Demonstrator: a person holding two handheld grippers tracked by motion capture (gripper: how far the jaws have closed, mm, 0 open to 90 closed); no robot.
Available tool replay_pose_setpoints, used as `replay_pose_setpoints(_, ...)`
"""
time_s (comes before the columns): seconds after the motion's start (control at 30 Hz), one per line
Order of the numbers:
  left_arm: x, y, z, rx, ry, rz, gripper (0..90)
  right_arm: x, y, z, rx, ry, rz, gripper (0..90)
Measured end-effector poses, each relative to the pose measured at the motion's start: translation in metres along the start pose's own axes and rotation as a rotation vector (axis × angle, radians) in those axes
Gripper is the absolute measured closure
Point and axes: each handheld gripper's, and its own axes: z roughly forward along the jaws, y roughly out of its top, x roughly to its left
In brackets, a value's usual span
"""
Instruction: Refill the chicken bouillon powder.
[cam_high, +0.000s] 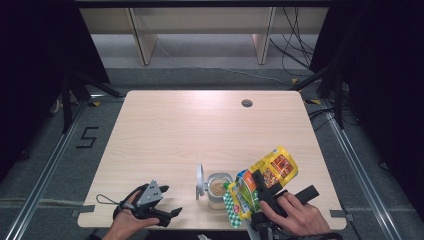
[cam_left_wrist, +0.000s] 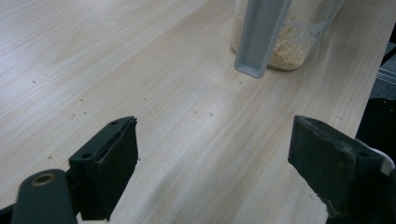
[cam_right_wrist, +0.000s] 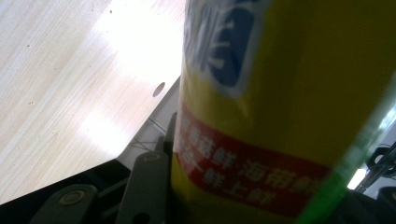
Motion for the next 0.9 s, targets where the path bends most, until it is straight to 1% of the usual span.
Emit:
replay_pose_setpoints(0.03,-0.0002,-0.0004,0.0009,-0.011,-0.006,-0.008,15.2,0.0002,0.0000,-0.0001,0.000,0.000,0.003,65.1)
replay_pose_setpoints(0.07,0.0001,0.0002,-0.0005,0.004,0.005,0.003,15.2,0.0002,0.0001,-0.0002,-0.001,0.000,0.006,65.1)
replay_pose_setpoints(0.1,-0.0001,-0.0003,0.0006,-0.007,-0.002,-0.005,15.2,-0.0001,0.0001,-0.0005,0.000,-0.001,0.003,65.1)
replay_pose_setpoints(0.13,-0.0001,-0.0003,0.0006,-0.007,-0.002,-0.006,15.2,0.0003,0.0003,-0.0005,-0.001,-0.003,0.010,65.1)
replay_pose_setpoints(0.17,-0.0003,-0.0004,0.0007,-0.010,-0.006,-0.007,15.2,0.0002,0.0003,-0.0005,-0.001,-0.003,0.009,65.1)
replay_pose_setpoints(0.23,0.0001,-0.0004,0.0007,-0.005,0.001,-0.006,15.2,-0.0003,-0.0001,-0.0004,0.000,0.002,-0.003,65.1)
replay_pose_setpoints(0.27,0.0010,-0.0002,0.0001,0.001,0.003,0.009,15.2,-0.0002,-0.0002,-0.0002,0.000,0.002,-0.003,65.1)
replay_pose_setpoints(0.3,0.0031,0.0006,-0.0004,0.002,0.008,0.045,15.2,-0.0002,-0.0003,-0.0002,0.001,0.003,-0.004,65.2)
replay_pose_setpoints(0.33,0.0007,-0.0004,0.0004,0.001,0.005,0.002,15.2,-0.0001,-0.0004,-0.0001,0.001,0.003,-0.005,65.2)
replay_pose_setpoints(0.37,-0.0002,-0.0005,0.0012,-0.009,0.004,-0.011,15.2,0.0002,-0.0004,-0.0001,0.001,0.003,-0.003,65.2)
replay_pose_setpoints(0.43,0.0001,0.0002,-0.0004,0.001,0.008,0.000,15.2,0.0002,-0.0004,0.0000,0.000,0.003,-0.002,65.2)
replay_pose_setpoints(0.47,0.0001,0.0001,0.0001,-0.009,0.002,0.000,15.2,0.0003,0.0000,0.0000,-0.001,-0.001,0.004,65.2)
replay_pose_setpoints(0.5,-0.0006,-0.0002,0.0004,-0.008,0.000,-0.016,15.2,-0.0001,-0.0001,-0.0003,-0.002,0.003,-0.002,65.2)
replay_pose_setpoints(0.53,-0.0005,-0.0001,0.0002,-0.008,0.002,-0.013,15.2,0.0005,0.0001,-0.0003,-0.003,-0.001,0.009,65.2)
replay_pose_setpoints(0.57,-0.0003,0.0001,0.0001,-0.009,0.003,-0.006,15.2,-0.0001,0.0001,-0.0003,0.000,0.001,0.000,65.2)
replay_pose_setpoints(0.6,-0.0006,0.0000,0.0002,-0.008,0.002,-0.013,15.2,-0.0003,0.0000,-0.0002,-0.001,0.001,-0.003,65.2)
replay_pose_setpoints(0.8,-0.0005,-0.0002,0.0002,-0.008,0.001,-0.012,15.2,0.0000,-0.0005,-0.0004,0.000,-0.001,0.002,65.2)
replay_pose_setpoints(0.83,0.0009,0.0004,-0.0001,-0.010,0.001,0.014,15.2,0.0001,-0.0004,-0.0005,0.000,0.000,0.003,65.2)
replay_pose_setpoints(0.87,0.0014,0.0006,-0.0004,-0.007,-0.002,0.022,15.2,0.0006,-0.0003,-0.0007,0.002,-0.015,0.003,65.2)
replay_pose_setpoints(0.9,0.0016,0.0011,-0.0010,0.001,-0.002,0.022,15.2,0.0003,-0.0004,-0.0006,0.000,-0.006,0.004,65.2)
